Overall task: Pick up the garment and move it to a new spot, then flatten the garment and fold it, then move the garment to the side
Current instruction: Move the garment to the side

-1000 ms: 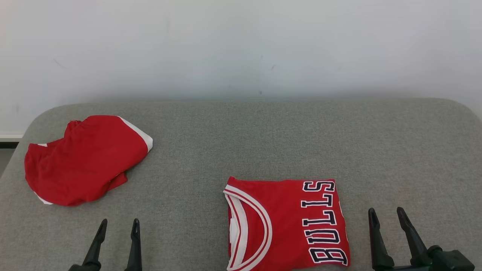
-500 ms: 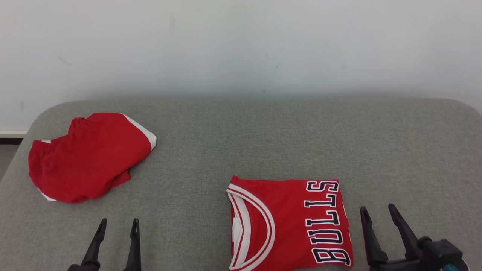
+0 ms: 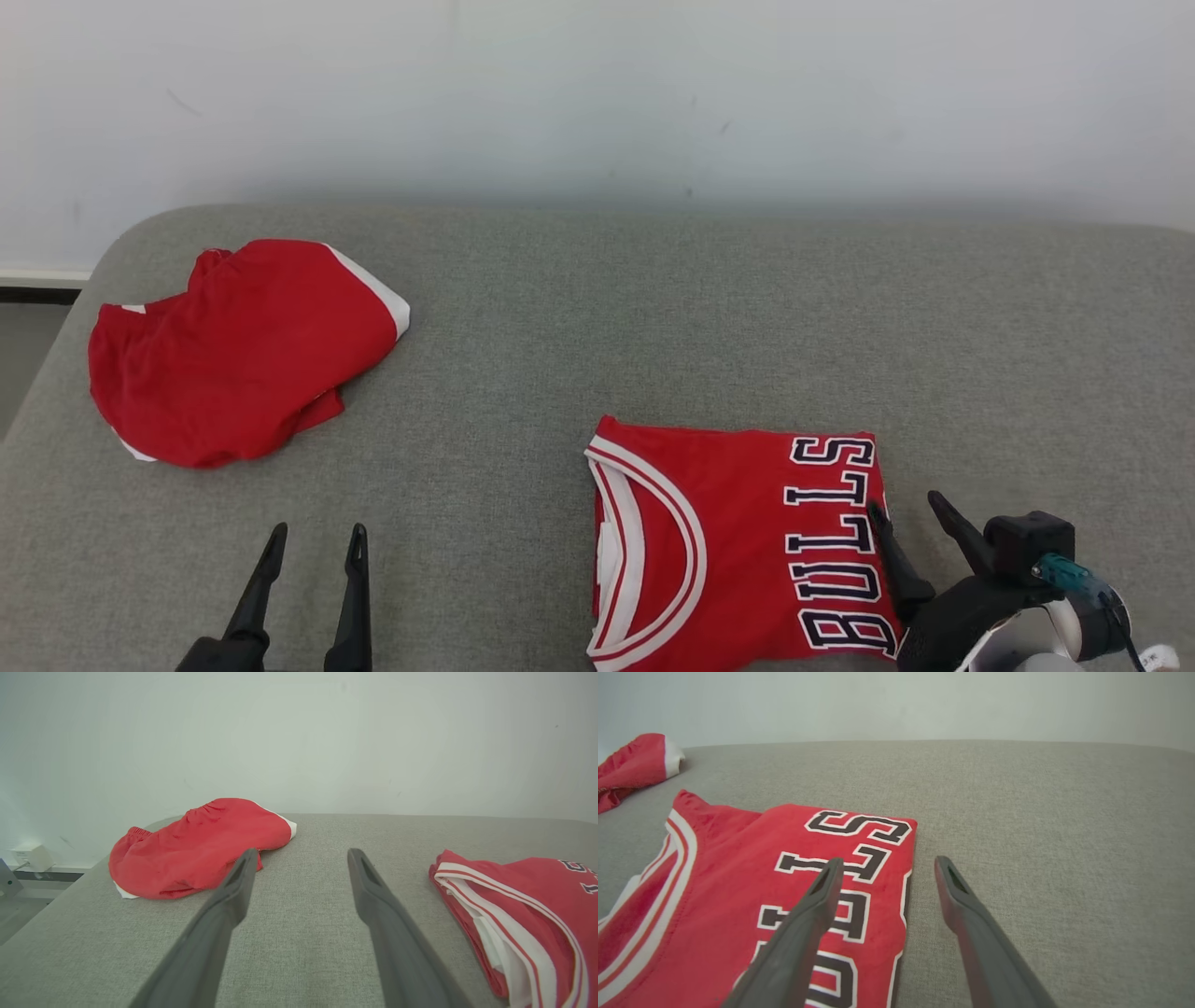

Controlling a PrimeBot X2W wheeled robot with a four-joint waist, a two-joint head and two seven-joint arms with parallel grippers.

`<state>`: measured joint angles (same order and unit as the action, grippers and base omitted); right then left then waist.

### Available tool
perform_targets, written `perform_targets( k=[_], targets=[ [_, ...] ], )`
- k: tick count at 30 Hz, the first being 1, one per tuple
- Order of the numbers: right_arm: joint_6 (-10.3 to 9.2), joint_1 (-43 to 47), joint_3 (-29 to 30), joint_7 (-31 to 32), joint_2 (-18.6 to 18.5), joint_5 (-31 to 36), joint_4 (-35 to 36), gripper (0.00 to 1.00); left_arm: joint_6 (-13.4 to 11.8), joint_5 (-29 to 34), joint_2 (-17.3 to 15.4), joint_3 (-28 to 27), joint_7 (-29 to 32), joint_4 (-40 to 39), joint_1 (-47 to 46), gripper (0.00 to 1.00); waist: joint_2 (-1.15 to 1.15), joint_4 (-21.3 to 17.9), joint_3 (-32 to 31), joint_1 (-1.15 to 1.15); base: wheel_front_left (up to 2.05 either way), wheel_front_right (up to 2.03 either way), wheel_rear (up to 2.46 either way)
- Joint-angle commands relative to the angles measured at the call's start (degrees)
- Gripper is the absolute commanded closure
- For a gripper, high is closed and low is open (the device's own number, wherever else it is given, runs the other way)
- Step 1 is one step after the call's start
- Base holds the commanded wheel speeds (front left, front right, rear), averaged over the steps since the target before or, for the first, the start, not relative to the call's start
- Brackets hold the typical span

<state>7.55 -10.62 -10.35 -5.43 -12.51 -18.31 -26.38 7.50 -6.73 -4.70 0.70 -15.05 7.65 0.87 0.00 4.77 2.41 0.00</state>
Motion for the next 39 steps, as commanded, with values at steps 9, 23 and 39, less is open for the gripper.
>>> perform_targets(
  k=[9, 23, 39],
  targets=[
    [-0.13, -5.14, -1.73, 0.85, 0.67, -1.55, -11.81, 0.0, -0.06, -0.24, 0.66, 0.16, -0.18, 0.62, -2.28, 0.0, 0.0, 2.12, 2.29, 0.0, 0.0, 0.0, 0.0],
    [-0.15, -11.38, -5.71, 1.17, 0.3, -6.46, -15.71, 1.0, -0.07, -0.45, 1.31, -0.69, -0.17, 0.1, -4.56, 0.0, 0.0, 0.45, 6.4, 0.0, 0.0, 0.0, 0.0],
    [-0.15, -36.89, -5.58, 4.44, -16.4, -8.27, -17.23, 1.0, -0.06, -0.65, 1.68, 1.38, -0.17, -4.51, -14.07, 0.0, 0.0, -3.0, 24.62, 0.0, 0.0, 0.0, 0.0]
  ],
)
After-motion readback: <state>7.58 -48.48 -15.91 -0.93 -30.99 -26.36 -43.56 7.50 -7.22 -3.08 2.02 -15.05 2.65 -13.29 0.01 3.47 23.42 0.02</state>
